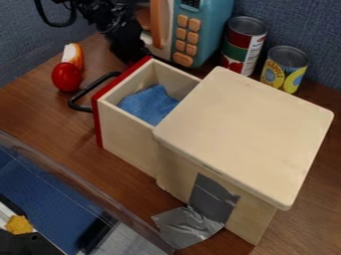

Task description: Put the apple in the drawer

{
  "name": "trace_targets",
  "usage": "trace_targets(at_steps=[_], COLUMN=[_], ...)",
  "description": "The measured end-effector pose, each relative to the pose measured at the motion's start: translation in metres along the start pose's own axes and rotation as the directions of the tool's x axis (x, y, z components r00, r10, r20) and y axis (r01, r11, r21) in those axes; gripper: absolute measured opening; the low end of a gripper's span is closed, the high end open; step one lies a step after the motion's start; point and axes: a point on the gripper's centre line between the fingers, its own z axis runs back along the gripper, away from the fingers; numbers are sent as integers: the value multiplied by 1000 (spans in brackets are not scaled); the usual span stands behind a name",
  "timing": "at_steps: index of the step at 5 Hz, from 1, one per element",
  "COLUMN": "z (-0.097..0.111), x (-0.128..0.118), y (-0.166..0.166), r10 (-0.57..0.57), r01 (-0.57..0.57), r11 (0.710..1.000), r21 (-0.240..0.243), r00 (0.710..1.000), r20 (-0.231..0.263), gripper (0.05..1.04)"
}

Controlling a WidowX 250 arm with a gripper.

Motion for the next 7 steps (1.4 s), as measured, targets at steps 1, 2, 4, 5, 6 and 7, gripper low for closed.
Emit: trace_targets(at_steps=[1,2,4,5,6,7], z=[-2,6,83,101,103,101], x=[1,-1,32,37,31,23], y=[1,-11,-36,-59,-89,-127], r10=[-14,-2,14,-13,-37,-132], r01=[14,2,-5,27,55,147], r11=[1000,1000,993,989,977,962], r21=[20,-27,-114,-144,-206,-230], r00=[1000,1000,997,995,995,988], r20=[-13,-5,81,100,92,79], gripper=[782,782,782,782,782,782])
